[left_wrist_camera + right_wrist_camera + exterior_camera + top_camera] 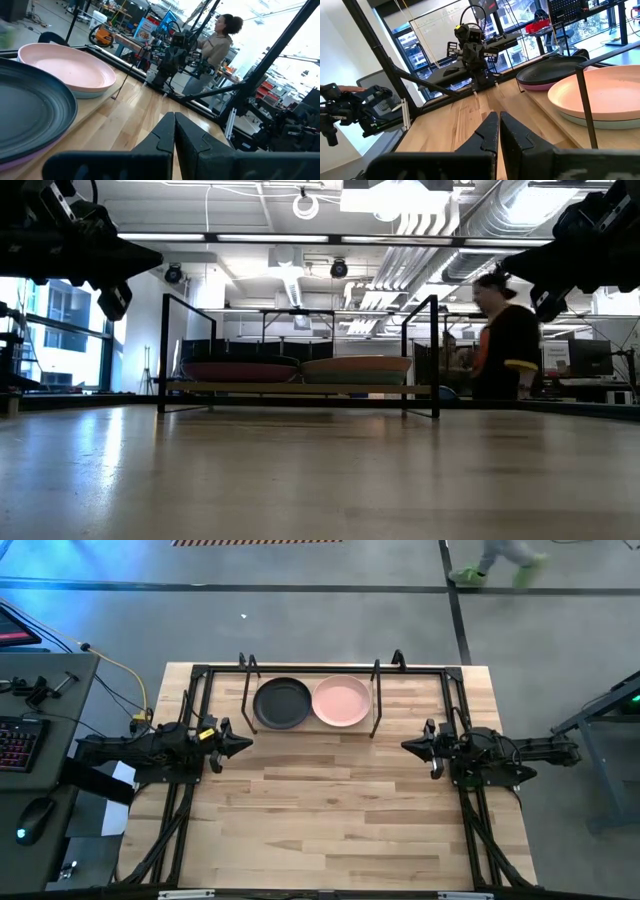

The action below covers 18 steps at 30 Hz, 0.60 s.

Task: Place and stack plates onto a shelf
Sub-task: Return to Home Position

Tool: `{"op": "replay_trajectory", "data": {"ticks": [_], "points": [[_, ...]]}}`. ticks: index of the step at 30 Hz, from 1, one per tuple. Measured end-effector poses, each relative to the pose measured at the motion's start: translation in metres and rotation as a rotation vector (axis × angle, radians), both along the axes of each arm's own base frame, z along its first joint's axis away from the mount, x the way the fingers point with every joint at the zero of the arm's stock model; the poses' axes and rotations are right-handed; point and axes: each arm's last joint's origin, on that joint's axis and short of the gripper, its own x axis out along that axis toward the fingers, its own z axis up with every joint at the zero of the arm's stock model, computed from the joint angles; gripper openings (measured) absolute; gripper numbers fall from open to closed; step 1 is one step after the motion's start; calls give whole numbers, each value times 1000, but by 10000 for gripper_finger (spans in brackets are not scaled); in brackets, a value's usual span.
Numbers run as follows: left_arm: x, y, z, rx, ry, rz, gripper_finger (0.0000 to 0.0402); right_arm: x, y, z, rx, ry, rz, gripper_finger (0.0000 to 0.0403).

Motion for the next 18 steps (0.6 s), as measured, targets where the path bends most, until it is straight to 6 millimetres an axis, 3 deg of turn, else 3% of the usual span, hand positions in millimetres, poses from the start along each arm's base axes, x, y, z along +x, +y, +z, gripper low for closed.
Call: {"op": "replay_trajectory", "data": {"ticks": [14, 18], "points": [[0, 0, 0, 2, 0, -4, 0, 0, 0, 0, 0, -1, 0, 0], [0, -1, -1, 166, 18, -30, 0, 0, 0, 0, 0, -1, 0, 0]]}}
